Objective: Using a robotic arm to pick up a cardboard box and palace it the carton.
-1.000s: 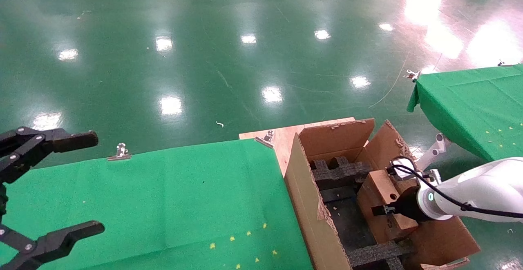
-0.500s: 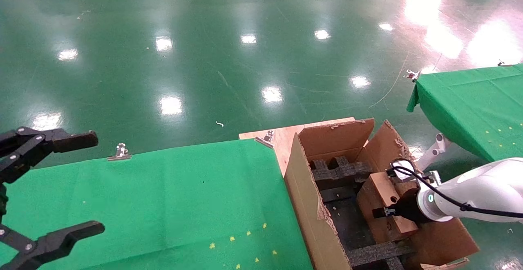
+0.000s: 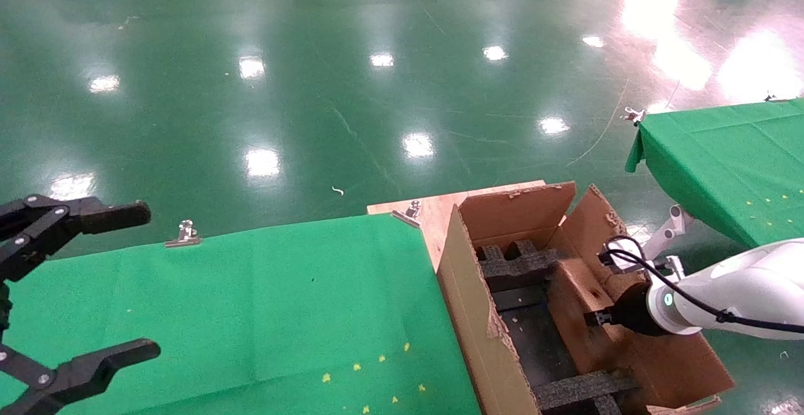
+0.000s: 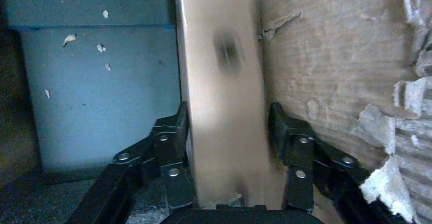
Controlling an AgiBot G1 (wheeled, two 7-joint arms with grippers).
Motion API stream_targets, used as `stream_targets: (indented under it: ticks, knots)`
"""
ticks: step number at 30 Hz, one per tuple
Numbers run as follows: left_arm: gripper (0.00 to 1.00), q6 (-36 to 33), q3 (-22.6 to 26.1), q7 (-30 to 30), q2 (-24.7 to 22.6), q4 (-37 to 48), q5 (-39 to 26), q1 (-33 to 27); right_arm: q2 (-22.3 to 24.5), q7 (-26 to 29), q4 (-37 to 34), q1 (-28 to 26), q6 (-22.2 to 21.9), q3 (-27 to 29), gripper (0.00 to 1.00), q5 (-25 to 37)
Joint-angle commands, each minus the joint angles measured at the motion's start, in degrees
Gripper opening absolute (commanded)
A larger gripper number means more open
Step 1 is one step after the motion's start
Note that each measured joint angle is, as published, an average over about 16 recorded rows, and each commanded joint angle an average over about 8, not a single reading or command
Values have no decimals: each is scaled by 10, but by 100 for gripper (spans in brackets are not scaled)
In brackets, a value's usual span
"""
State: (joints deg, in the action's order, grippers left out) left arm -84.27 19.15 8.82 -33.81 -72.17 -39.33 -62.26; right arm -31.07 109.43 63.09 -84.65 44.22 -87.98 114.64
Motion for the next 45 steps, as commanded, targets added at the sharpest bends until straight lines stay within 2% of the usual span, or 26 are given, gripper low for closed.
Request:
stream_targets:
  ticks: [1, 7, 12, 16, 20, 23, 29, 32, 36, 45]
  knots:
    - [100, 0, 0, 0, 0, 0, 0, 0, 2, 2, 3, -1, 0, 0, 100, 4]
    - [100, 0, 0, 0, 0, 0, 0, 0, 17, 6, 29, -25, -1, 11, 100, 15]
    - [100, 0, 0, 0, 0, 0, 0, 0, 34, -1, 70, -69, -5, 34, 100, 21]
    - [100, 0, 0, 0, 0, 0, 0, 0, 48, -24, 114, -107, -15, 56, 100, 3]
    - [100, 0, 0, 0, 0, 0, 0, 0, 58, -91, 143, -140, -28, 79, 100, -64]
    - [100, 0, 0, 0, 0, 0, 0, 0, 64, -171, 149, -164, -18, 99, 100, -154]
    - [100, 0, 0, 0, 0, 0, 0, 0, 88, -340, 148, -204, 73, 150, 100, -375]
    - [100, 0, 0, 0, 0, 0, 0, 0, 101, -388, 145, -212, 112, 169, 100, -449]
    - [100, 0, 0, 0, 0, 0, 0, 0, 108, -401, 143, -216, 130, 178, 100, -482]
    - [100, 0, 0, 0, 0, 0, 0, 0, 98, -399, 142, -200, 125, 184, 100, -460]
